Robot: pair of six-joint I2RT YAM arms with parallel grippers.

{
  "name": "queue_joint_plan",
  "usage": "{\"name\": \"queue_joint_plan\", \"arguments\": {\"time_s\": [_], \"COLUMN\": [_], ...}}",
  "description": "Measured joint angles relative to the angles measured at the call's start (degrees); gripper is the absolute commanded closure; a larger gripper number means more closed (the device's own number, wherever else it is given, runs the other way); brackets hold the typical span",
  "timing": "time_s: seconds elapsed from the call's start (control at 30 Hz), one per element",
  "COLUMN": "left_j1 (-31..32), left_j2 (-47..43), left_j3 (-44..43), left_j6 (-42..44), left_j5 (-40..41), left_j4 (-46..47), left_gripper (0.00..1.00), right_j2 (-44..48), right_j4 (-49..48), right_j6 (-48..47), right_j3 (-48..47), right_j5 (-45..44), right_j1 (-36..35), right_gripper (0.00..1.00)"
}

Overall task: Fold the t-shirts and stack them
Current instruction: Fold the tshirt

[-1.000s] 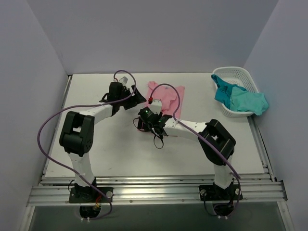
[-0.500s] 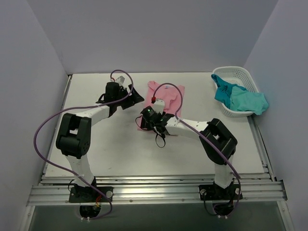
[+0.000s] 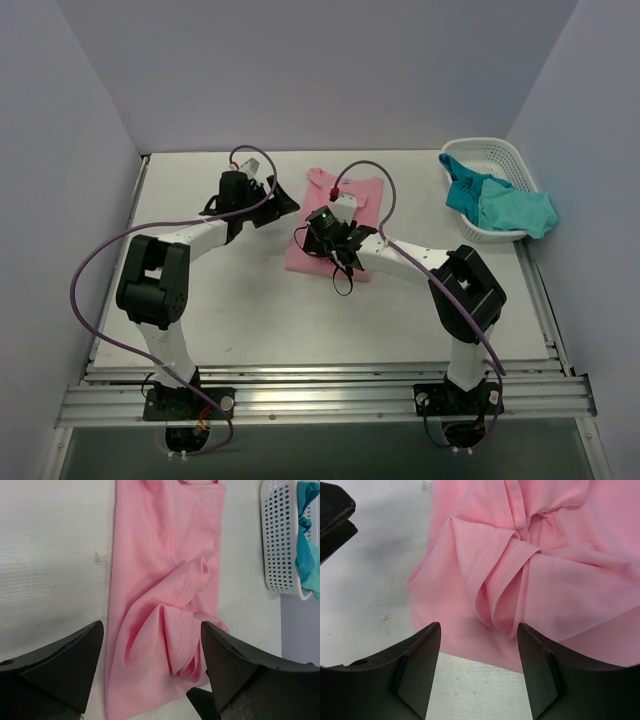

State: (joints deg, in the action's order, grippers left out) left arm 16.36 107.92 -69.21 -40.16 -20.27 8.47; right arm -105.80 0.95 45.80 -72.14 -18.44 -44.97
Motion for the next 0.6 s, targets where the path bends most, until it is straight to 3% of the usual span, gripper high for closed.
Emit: {"name": "queue_joint_plan", "arguments": {"time_s": [0.6], "left_j1": [-0.02], "left_j2": [0.00], "left_j3": [1.36], "left_j6": [0.00], "left_j5": [-0.15], "left_j4": [1.73], "left_gripper": [0.14], "right_j2": [-4.61], "right_j4": [-2.97], "right_j6": [0.00], "right_j3": [0.00], "right_j5": [2.54], "right_j1": [0.35], "right_gripper": [0.56]}}
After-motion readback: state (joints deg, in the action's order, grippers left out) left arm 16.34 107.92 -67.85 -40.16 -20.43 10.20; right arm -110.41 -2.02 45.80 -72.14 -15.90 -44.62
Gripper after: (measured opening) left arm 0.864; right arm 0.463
